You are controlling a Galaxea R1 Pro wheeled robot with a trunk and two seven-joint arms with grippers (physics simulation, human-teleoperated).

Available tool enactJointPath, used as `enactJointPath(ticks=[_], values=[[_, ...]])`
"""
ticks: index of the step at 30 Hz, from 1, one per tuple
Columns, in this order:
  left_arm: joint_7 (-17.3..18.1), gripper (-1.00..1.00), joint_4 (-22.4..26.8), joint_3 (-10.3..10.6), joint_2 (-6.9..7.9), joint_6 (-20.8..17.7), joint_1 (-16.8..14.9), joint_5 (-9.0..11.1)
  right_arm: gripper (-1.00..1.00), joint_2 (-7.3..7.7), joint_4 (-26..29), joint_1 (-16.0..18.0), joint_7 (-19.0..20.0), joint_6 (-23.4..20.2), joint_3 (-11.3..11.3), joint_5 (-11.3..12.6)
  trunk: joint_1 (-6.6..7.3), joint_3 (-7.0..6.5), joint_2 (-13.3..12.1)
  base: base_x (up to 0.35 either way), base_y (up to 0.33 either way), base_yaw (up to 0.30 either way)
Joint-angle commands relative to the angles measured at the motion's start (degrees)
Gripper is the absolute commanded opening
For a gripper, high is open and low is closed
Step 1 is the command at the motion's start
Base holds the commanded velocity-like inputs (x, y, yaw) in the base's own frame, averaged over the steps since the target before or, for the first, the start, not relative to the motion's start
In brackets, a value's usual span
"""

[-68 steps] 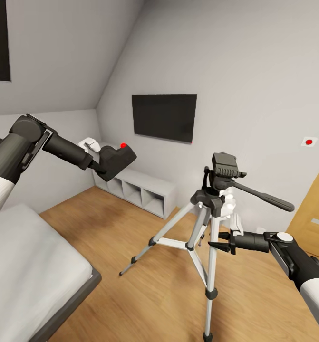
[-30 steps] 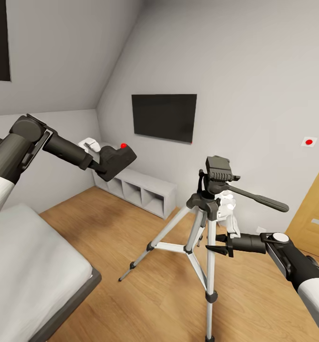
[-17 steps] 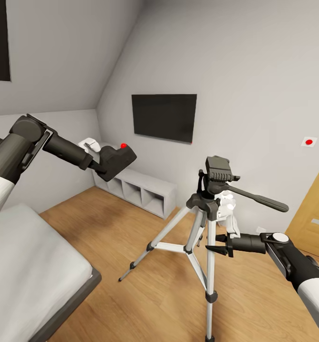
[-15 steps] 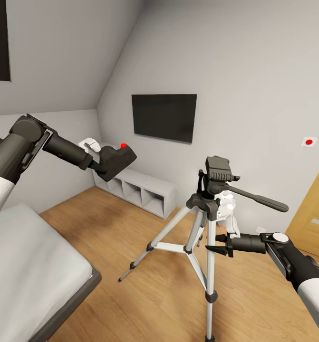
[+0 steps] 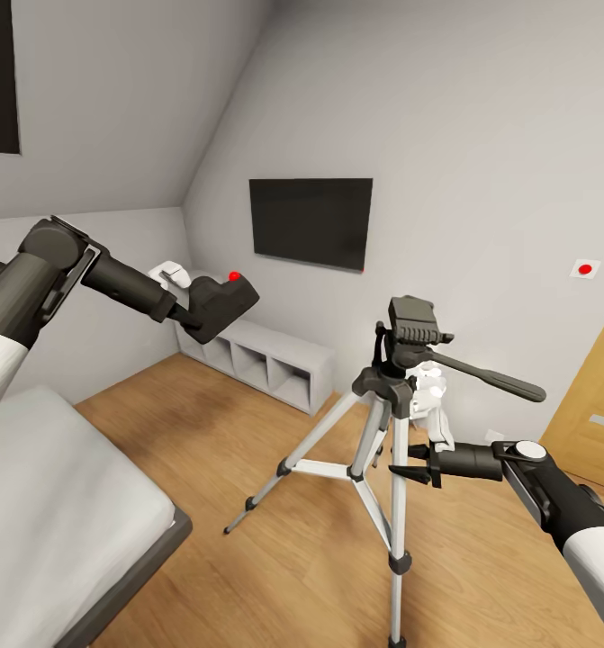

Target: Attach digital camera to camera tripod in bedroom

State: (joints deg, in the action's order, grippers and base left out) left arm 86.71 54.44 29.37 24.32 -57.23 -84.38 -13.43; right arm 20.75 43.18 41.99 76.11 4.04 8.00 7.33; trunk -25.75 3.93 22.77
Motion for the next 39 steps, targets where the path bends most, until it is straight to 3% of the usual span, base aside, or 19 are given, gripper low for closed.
enactJointPath(ticks=[1, 39], values=[[0.6, -1.00, 0.1, 0.1, 0.03, -0.6, -0.1, -0.5, -1.00, 0.08, 0.0, 0.1, -0.1, 0.4, 0.3, 0.5, -0.04, 0.13, 0.1, 0.000, 0.000, 0.000], [0.6, -1.00, 0.1, 0.1, -0.50, -0.6, -0.1, -0.5, -1.00, 0.08, 0.0, 0.1, 0.0, 0.4, 0.3, 0.5, -0.04, 0.13, 0.1, 0.000, 0.000, 0.000]])
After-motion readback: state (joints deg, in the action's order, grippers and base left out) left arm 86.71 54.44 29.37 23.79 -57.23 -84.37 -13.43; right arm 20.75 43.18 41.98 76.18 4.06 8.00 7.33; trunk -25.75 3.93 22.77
